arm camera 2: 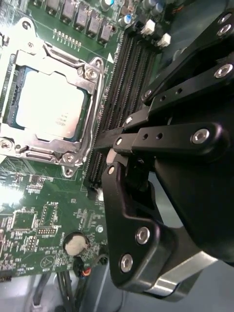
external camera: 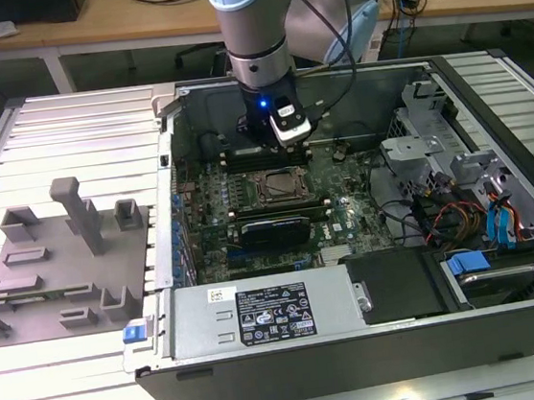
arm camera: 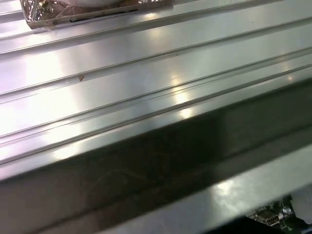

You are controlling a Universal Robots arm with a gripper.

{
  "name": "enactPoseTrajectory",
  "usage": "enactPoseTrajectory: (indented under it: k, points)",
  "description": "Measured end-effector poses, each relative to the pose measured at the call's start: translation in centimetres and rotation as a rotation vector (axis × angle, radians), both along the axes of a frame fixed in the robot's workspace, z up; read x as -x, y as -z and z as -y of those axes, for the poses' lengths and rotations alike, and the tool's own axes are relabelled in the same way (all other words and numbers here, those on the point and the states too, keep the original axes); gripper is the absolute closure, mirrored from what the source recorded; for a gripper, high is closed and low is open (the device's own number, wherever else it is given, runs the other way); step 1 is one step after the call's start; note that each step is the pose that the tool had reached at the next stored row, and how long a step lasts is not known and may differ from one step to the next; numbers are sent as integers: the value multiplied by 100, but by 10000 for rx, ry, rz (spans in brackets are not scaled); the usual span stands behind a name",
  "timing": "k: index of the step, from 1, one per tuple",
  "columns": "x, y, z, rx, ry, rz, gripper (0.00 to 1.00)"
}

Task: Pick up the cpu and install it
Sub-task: 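Install the first cpu locking lever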

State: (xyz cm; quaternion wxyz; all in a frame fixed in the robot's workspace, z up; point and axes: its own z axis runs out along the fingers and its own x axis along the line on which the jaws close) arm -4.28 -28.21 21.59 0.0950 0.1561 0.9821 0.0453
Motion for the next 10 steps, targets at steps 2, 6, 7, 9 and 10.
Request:
enactPoseTrajectory:
  k: [2, 6, 7, 9, 10]
  points:
    - [0, -90, 0, 24, 6, 0, 89]
    - [-2, -113, 0, 419, 31, -381, 89]
    - [-4, -113, 0, 528, 44, -632, 89]
    - [-8, -115, 3, 627, 47, -913, 89]
    - [-8, -114, 2, 625, 48, -913, 89]
